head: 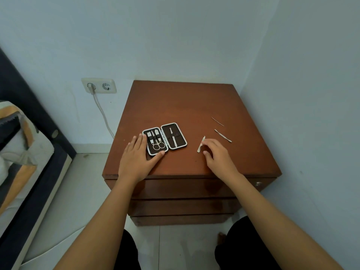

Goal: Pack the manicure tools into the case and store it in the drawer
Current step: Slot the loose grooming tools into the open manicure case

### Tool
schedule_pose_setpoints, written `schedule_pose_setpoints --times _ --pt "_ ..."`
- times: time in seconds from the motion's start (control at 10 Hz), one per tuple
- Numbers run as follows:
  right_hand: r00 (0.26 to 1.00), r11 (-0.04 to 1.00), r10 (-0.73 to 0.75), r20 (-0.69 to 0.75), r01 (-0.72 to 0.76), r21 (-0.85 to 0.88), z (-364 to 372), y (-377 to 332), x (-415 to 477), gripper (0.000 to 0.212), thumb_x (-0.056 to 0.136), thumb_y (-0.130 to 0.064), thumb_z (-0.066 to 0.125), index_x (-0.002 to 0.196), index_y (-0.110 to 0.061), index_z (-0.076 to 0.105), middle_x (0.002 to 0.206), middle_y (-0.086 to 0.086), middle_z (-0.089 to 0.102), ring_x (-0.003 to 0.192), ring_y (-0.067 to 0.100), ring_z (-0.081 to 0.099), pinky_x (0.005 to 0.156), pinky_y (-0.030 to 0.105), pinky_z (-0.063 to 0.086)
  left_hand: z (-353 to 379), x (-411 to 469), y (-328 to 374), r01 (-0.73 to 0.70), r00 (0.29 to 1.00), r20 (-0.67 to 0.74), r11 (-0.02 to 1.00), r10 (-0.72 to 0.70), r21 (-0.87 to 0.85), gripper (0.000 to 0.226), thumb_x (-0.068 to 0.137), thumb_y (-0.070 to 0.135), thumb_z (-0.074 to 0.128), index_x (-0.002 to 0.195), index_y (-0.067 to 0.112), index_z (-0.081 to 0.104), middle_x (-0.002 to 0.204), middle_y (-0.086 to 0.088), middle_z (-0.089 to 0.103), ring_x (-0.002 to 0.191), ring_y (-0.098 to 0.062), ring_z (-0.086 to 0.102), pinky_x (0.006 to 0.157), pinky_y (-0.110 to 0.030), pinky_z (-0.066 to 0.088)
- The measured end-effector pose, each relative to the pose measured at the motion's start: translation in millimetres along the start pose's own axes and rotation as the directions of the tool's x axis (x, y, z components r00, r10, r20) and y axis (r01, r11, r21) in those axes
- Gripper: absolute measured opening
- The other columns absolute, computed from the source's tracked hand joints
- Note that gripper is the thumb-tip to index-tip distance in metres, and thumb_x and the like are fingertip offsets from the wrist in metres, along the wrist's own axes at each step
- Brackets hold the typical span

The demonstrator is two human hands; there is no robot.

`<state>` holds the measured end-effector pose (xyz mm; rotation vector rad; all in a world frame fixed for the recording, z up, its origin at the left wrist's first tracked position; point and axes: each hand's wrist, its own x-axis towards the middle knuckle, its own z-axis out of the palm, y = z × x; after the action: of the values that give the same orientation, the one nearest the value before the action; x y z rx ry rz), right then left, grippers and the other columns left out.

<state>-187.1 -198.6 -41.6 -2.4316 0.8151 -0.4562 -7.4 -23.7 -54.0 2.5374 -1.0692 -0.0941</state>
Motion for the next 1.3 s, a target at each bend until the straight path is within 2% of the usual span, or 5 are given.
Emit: schedule_pose_setpoints --times 0.1,0.3,0.7,0.9,1.3 --pt "0.986 0.991 0.136 -0.096 -0.134 0.031 -1 1 4 0.019 0.088 -0.022 0.061 0.102 -0.010 0.062 0.111 0.006 0.053 0.110 0.021 0.050 0.088 0.025 0.040 0 0 1 -0.002 1.000 0.001 1.000 0.002 0.003 0.090 0.084 0.071 0.033 0.151 0.016 0.009 0.160 -0.001 0.010 0.147 -0.017 0.004 0.119 -0.035 0.006" --pt "0.949 0.959 0.282 -0.139 -0.280 0.036 6 -12 23 0.033 0.078 -0.044 0.068 0.090 -0.015 0.060 0.100 0.003 0.054 0.106 0.022 0.049 0.091 0.037 0.042 1 1 -1 -0.006 1.000 -0.004 1.000 0.006 0.002 0.090 0.084 0.071 0.033 0.151 0.016 0.009 0.160 -0.001 0.010 0.147 -0.017 0.004 0.119 -0.035 0.006" --pt "0.945 0.951 0.302 -0.127 -0.290 0.104 7 -17 28 0.016 0.076 -0.028 0.075 0.079 -0.015 0.068 0.086 0.001 0.054 0.078 0.014 0.050 0.068 0.029 0.038 3 2 -3 -0.009 1.000 -0.016 1.000 0.009 -0.001 0.090 0.083 0.071 0.033 0.150 0.016 0.011 0.160 0.000 0.011 0.147 -0.016 0.005 0.119 -0.035 0.007" --pt "0.942 0.941 0.331 -0.061 -0.324 0.096 6 -17 30 0.014 0.079 -0.024 0.072 0.068 -0.020 0.063 0.087 0.005 0.058 0.080 0.017 0.053 0.069 0.029 0.040 2 1 -2 -0.009 1.000 -0.016 1.000 0.009 -0.003 0.090 0.083 0.072 0.033 0.150 0.017 0.010 0.160 0.000 0.011 0.147 -0.017 0.005 0.119 -0.035 0.006" --pt "0.967 0.969 0.247 -0.065 -0.249 -0.010 11 -23 20 0.011 0.091 -0.017 0.055 0.082 -0.012 0.056 0.096 0.010 0.059 0.094 0.025 0.053 0.077 0.033 0.041 3 2 -2 -0.011 1.000 -0.014 1.000 0.011 0.007 0.090 0.083 0.072 0.032 0.150 0.016 0.010 0.160 -0.001 0.011 0.147 -0.017 0.005 0.119 -0.035 0.006"
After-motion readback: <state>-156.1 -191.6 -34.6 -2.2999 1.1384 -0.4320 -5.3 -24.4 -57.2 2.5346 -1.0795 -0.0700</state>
